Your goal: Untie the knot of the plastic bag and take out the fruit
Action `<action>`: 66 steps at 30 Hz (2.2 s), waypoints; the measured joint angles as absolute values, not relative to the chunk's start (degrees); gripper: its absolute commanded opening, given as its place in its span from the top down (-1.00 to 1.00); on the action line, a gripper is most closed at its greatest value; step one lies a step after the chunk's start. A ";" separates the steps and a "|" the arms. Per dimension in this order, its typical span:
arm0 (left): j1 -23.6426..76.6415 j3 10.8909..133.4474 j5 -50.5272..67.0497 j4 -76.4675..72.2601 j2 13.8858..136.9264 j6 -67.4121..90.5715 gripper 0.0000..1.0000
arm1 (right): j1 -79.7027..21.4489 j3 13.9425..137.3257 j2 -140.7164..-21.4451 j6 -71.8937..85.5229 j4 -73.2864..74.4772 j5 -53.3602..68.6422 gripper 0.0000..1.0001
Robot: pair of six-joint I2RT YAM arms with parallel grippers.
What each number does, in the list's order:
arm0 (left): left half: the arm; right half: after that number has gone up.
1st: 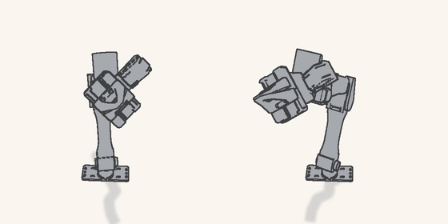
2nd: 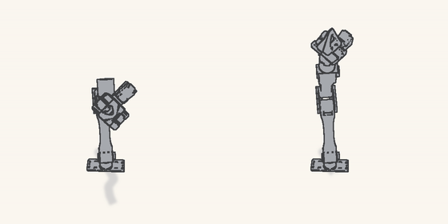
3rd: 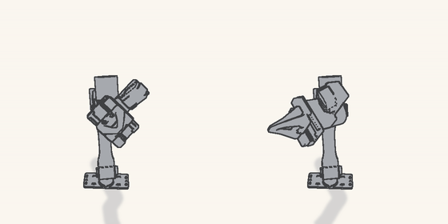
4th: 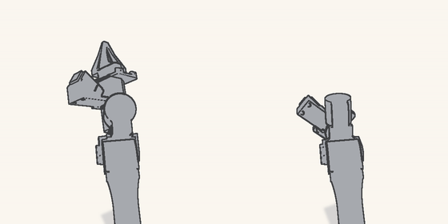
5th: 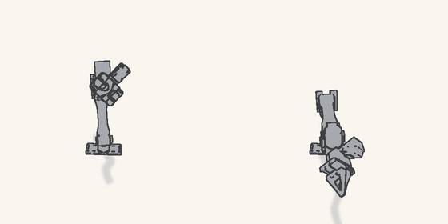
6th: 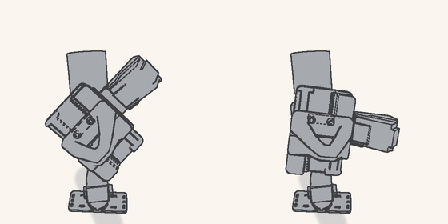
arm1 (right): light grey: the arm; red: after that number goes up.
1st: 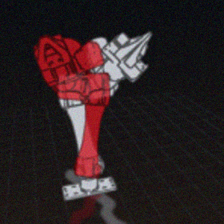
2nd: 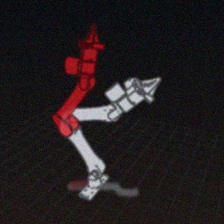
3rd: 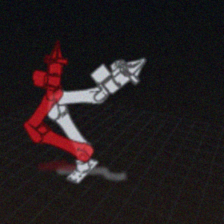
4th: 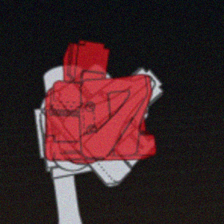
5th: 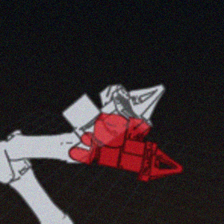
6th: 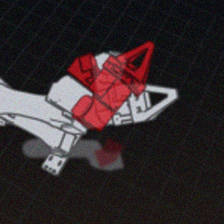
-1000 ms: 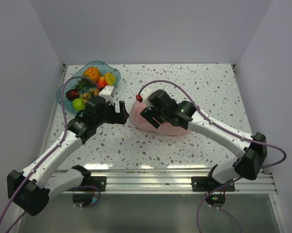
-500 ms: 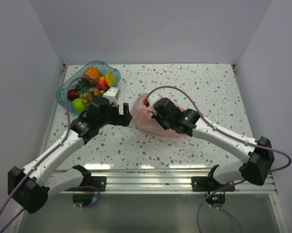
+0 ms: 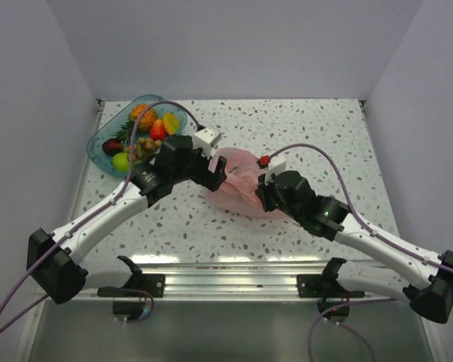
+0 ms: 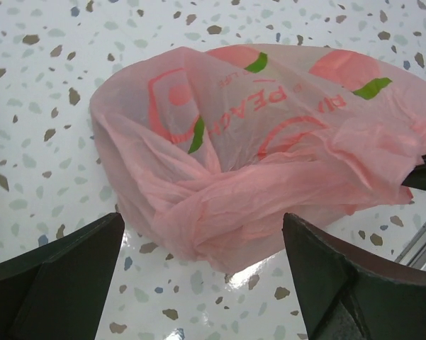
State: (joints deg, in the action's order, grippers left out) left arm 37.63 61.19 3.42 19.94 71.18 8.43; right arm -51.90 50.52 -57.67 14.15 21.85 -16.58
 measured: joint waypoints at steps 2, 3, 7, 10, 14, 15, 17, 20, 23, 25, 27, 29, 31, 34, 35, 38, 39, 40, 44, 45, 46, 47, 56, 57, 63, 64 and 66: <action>38.83 63.16 4.91 20.12 73.38 5.34 -1.00 | -51.90 49.25 -57.10 15.99 20.99 -16.60 1.00; 39.42 64.25 5.93 20.47 74.59 3.40 -1.00 | -51.90 48.66 -56.73 16.95 20.67 -16.62 1.00; 41.21 66.52 9.23 22.24 77.56 -2.44 -1.00 | -51.90 46.92 -55.02 19.88 18.85 -16.82 1.00; 42.87 67.51 10.44 23.44 78.98 -6.61 -0.97 | -51.90 46.52 -54.48 21.12 18.17 -16.82 1.00; 44.84 68.18 10.41 24.60 80.55 -10.74 -0.86 | -51.90 46.22 -54.33 22.13 17.56 -16.75 1.00; 45.17 68.38 10.22 24.69 81.08 -11.55 -0.85 | -51.90 46.04 -54.30 22.33 17.23 -16.64 1.00; 45.45 68.64 10.13 24.82 82.19 -12.43 -0.72 | -51.90 45.76 -54.28 22.65 16.97 -16.47 1.00; 45.80 68.86 9.96 24.93 84.20 -13.32 -0.52 | -51.90 45.41 -54.28 23.07 16.75 -16.03 1.00; 46.35 68.86 9.34 24.93 85.95 -13.82 -0.16 | -51.90 45.39 -54.28 23.22 16.56 -15.70 1.00; 46.61 68.84 8.40 24.67 86.50 -13.61 0.26 | -51.90 45.23 -54.24 23.38 16.36 -15.53 1.00; 46.72 68.51 6.76 23.42 86.48 -12.62 0.54 | -51.90 44.93 -54.19 23.49 16.19 -15.51 1.00; 46.78 67.70 4.86 21.21 86.15 -12.01 0.99 | -51.90 44.53 -54.06 23.62 16.27 -15.55 1.00; 46.81 66.15 1.45 18.65 85.21 -10.22 1.00 | -51.90 44.31 -53.76 23.73 16.34 -15.68 1.00; 46.54 63.88 -4.40 15.20 83.26 -7.01 1.00 | -51.90 44.21 -52.69 24.23 17.26 -17.34 1.00; 46.28 63.40 -6.74 14.20 82.70 -5.02 1.00 | -51.90 44.21 -52.29 24.47 17.76 -18.11 1.00; 43.18 63.09 -13.04 12.53 81.84 3.51 1.00 | -51.96 44.21 -50.57 26.26 20.45 -22.57 1.00; 41.23 63.09 -14.66 12.53 81.71 7.38 1.00 | -51.96 44.21 -49.98 27.24 21.58 -24.34 1.00; 38.85 63.00 -15.73 12.58 81.62 11.38 1.00 | -51.96 44.21 -49.32 28.45 22.70 -25.87 1.00; 29.87 60.23 -16.71 13.37 80.23 27.70 1.00 | -52.07 44.12 -46.61 34.54 27.62 -30.30 1.00; 28.27 58.70 -16.58 13.47 79.50 31.64 1.00 | -52.07 43.94 -45.74 36.12 28.97 -30.83 1.00; 27.07 56.95 -16.32 13.45 78.70 35.22 1.00 | -52.07 43.66 -44.80 37.54 30.35 -31.16 1.00; 26.30 55.11 -16.01 13.43 77.82 38.54 1.00 | -52.10 43.35 -43.83 38.74 31.88 -31.40 1.00; 26.09 38.65 -11.84 12.19 67.07 55.02 1.00 | -52.07 41.43 -43.68 45.08 43.00 -22.57 1.00; 26.09 37.47 -11.73 12.14 65.93 55.31 1.00 | -52.07 41.43 -44.58 45.12 43.72 -20.67 1.00; 25.98 32.84 -9.93 11.25 60.77 53.04 1.00 | -52.07 44.12 -47.92 40.95 49.47 -14.63 -0.21; 25.93 32.45 -9.56 11.18 60.07 52.12 0.99 | -52.07 46.26 -48.14 39.22 50.70 -14.11 -0.33; 25.91 32.23 -8.86 11.07 58.92 49.93 0.98 | -52.07 52.86 -50.00 34.54 52.69 -13.56 -0.60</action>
